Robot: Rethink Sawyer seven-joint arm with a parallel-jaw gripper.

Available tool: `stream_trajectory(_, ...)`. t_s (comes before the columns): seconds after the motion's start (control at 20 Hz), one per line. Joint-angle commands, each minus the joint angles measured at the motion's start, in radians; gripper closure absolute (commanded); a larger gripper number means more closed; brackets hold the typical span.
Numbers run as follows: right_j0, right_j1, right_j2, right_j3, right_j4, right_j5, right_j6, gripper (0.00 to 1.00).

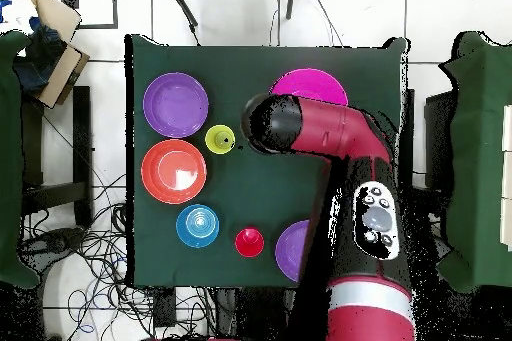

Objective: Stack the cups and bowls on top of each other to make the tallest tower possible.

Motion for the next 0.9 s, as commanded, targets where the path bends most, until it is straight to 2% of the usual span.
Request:
stream_trajectory(0.05,-0.060,-0.058,0.160,0.214,-0.102,-0.074,-0.207,0.00)
stream_trajectory(0.45,-0.094,-0.048,0.186,0.270,-0.163,-0.101,-0.165,0.00)
stream_trajectory(0.6,-0.077,-0.033,0.175,0.262,-0.185,-0.100,-0.126,0.00)
stream_trajectory(0.7,-0.078,-0.029,0.185,0.275,-0.180,-0.103,-0.104,0.00)
stream_trajectory(0.9,-0.039,-0.044,0.165,0.293,-0.180,-0.114,-0.031,0.00)
